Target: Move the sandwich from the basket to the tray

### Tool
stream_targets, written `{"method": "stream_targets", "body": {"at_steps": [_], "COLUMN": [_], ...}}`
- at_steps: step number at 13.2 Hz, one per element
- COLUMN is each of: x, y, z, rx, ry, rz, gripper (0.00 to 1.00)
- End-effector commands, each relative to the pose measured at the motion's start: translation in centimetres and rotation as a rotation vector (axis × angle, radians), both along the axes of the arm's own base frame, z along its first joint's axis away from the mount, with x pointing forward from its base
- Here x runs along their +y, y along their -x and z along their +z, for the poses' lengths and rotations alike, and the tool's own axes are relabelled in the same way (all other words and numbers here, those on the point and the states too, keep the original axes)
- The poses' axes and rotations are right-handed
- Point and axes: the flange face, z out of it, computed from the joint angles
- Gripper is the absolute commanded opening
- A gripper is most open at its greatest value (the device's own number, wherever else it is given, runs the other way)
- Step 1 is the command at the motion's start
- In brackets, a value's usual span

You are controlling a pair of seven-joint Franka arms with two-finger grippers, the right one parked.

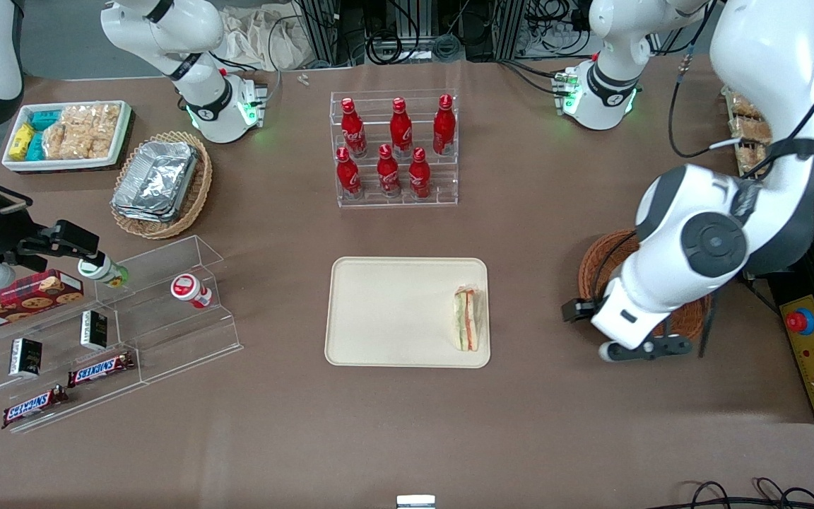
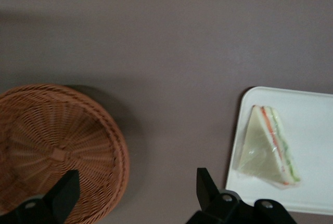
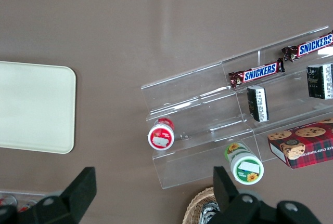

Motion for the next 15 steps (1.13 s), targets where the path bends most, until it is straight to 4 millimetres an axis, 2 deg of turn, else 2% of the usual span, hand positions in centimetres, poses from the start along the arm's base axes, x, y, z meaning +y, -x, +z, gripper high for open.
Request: {"method": "stream_targets", "body": {"at_steps": [1, 2, 3, 6, 10, 13, 15], "x": [2.7, 4.3, 4.8, 4.6, 6.2, 7.4, 9.7], "y": [2.3, 3.1, 4.3, 6.5, 7.7, 7.9, 7.9], "z": [3.2, 4.0, 5.2, 7.2, 8.7, 8.8, 9.8], "rx": [0.014, 0.013, -0.001, -0.019, -0.019, -0.013, -0.012], "ry": [-0.037, -0.044, -0.054, -0.092, -0.078, -0.080, -0.035], "rz": [0.017, 0.045, 0.062, 0.075, 0.114, 0.099, 0.112], "gripper": [0.99, 0.99, 0.99, 0.99, 0.99, 0.99, 0.99]}}
